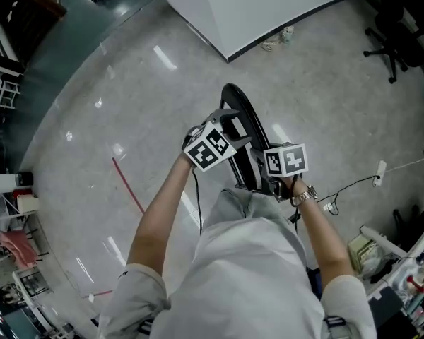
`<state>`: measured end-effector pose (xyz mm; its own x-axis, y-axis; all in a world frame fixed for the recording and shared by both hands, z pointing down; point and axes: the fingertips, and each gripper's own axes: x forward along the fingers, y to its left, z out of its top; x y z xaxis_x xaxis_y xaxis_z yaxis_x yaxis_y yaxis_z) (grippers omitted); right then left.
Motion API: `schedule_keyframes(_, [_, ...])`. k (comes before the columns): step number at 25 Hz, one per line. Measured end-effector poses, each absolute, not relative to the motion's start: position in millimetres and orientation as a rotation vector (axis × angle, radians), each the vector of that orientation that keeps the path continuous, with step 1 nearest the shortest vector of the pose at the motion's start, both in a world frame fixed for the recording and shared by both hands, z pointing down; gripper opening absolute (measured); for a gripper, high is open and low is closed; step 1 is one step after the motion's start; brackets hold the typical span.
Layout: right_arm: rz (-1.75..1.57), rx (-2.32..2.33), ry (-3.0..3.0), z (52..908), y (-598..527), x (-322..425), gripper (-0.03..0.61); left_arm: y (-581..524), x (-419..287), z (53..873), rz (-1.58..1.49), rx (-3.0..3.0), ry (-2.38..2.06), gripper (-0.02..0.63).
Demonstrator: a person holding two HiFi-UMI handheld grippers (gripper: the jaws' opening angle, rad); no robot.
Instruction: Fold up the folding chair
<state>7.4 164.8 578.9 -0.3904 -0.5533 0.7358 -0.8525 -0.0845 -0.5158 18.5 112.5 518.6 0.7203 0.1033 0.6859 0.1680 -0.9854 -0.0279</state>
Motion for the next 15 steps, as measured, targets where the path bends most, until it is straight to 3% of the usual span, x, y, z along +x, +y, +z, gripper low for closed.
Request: schedule_keyframes(15, [1.489,1.51,-1.876,579,169,-4,0.114,114,31,522,-1.263,-2.469,-0.661,0.298])
